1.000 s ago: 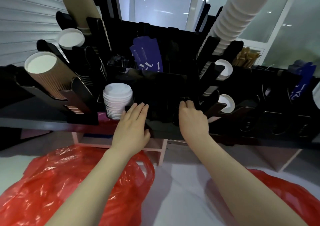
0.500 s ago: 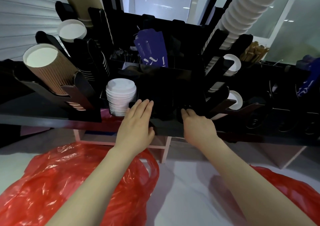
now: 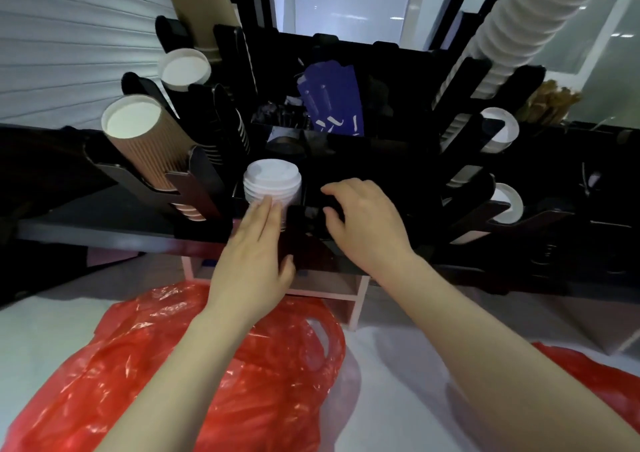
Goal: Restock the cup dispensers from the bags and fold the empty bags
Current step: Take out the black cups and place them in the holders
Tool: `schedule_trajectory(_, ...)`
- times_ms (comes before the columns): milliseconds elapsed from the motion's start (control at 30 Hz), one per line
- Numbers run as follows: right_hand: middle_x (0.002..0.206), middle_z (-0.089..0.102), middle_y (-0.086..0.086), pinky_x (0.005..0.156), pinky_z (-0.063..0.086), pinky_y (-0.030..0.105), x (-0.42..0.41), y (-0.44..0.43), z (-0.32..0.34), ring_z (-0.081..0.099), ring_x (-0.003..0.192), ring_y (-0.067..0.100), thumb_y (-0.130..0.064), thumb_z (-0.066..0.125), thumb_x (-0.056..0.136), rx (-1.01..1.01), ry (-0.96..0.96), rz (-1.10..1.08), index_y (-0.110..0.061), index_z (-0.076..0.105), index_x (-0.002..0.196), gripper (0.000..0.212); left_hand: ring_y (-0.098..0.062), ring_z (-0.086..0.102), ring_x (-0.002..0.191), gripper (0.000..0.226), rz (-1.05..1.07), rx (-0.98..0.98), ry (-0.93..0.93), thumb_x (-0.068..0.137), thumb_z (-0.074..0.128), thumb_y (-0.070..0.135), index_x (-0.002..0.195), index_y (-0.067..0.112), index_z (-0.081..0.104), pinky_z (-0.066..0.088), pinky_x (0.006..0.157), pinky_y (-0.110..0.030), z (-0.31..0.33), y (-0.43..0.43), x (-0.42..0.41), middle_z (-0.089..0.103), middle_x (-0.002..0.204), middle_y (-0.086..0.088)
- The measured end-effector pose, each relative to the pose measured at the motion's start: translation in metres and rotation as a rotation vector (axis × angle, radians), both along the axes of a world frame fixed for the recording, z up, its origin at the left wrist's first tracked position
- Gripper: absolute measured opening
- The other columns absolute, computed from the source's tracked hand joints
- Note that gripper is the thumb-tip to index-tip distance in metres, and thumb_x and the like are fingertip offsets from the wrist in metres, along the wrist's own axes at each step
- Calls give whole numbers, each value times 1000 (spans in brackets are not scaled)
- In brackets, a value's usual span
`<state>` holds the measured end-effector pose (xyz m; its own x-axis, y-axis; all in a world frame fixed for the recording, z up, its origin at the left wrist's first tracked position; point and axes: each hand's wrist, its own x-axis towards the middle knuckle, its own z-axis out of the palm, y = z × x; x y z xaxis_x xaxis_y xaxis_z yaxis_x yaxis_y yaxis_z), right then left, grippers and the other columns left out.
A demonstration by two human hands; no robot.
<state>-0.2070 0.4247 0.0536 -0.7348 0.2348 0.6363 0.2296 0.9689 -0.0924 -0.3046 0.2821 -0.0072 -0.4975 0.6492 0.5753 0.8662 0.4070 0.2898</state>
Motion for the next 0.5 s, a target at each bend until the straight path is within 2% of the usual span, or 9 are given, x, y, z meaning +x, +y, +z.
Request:
schedule_trajectory(133, 120, 62, 9, 92, 43, 43, -41, -19, -1, 52, 113, 29, -19, 63, 84, 38, -41, 84, -9, 59, 125, 42, -27, 16, 145, 78, 86, -32, 9, 84, 63, 20, 149, 5, 22, 17, 117, -44, 1, -21, -11, 20, 156, -11)
schedule_trajectory(267, 127, 56, 3, 93, 39, 38, -75, -24, -1, 47, 120, 25, -27, 64, 83, 135, -131, 56, -16, 52, 133, 53, -26, 22, 143, 74, 122, -47, 19, 84, 62, 22, 148, 5, 26, 10, 116, -38, -2, -34, -16, 26, 154, -11)
schedule_trajectory(367, 125, 57, 1, 90, 39, 37, -89, -23, 1, 47, 117, 24, -27, 62, 83, 160, -164, 9, -19, 52, 131, 50, -23, 22, 142, 72, 136, -37, 4, 86, 59, 25, 148, 8, 26, 9, 116, -37, -6, -41, -17, 29, 153, -7)
schedule_trajectory(500, 124, 59, 1, 87, 39, 39, -94, -19, 4, 50, 113, 26, -25, 60, 87, 192, -180, -16, -20, 56, 126, 40, -23, 26, 140, 69, 154, -39, -14, 87, 55, 28, 147, 10, 27, 16, 117, -42, -7, -46, -20, 34, 150, -5)
